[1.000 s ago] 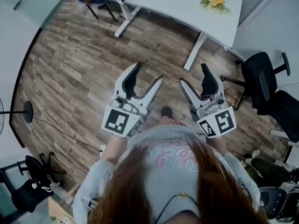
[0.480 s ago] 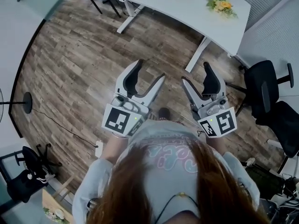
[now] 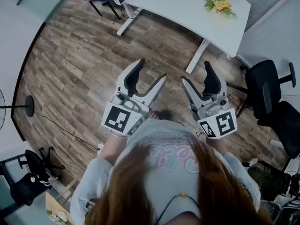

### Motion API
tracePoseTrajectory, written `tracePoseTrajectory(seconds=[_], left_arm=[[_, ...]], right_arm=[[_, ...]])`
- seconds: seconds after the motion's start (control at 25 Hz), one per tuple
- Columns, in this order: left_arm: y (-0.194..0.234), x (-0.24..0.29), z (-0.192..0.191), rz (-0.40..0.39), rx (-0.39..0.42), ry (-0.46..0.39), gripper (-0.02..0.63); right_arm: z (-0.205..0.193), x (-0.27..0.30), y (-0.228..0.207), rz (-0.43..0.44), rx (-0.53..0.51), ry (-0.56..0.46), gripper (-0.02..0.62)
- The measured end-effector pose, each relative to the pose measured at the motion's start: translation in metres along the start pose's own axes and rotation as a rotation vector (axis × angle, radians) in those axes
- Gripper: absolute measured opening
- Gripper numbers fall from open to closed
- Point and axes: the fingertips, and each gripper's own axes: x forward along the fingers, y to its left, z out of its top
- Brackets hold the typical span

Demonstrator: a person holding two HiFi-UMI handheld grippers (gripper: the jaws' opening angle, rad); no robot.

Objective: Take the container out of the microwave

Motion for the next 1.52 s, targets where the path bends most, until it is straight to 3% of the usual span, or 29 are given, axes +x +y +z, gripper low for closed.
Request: tracePoseTrajectory(seconds=[0.2, 1.08, 1.52], left_arm=[[-0.003, 0.010, 0.001, -0.017, -0.016, -0.016, 0.267], [0.049, 0.007, 0.002, 0.095, -0.029, -0.027, 0.267], [0.105, 0.056, -0.003, 0.030, -0.033, -0.059, 0.267]], right_arm=[[-0.006, -0.001, -0.009, -0.009, 0.007, 0.012, 0.334], [-0.014, 0.044, -0.014, 0.058, 0.028, 0.020, 0.336], [-0.028, 0.098, -0.049, -0.001, -0.003, 0.023, 0.334]])
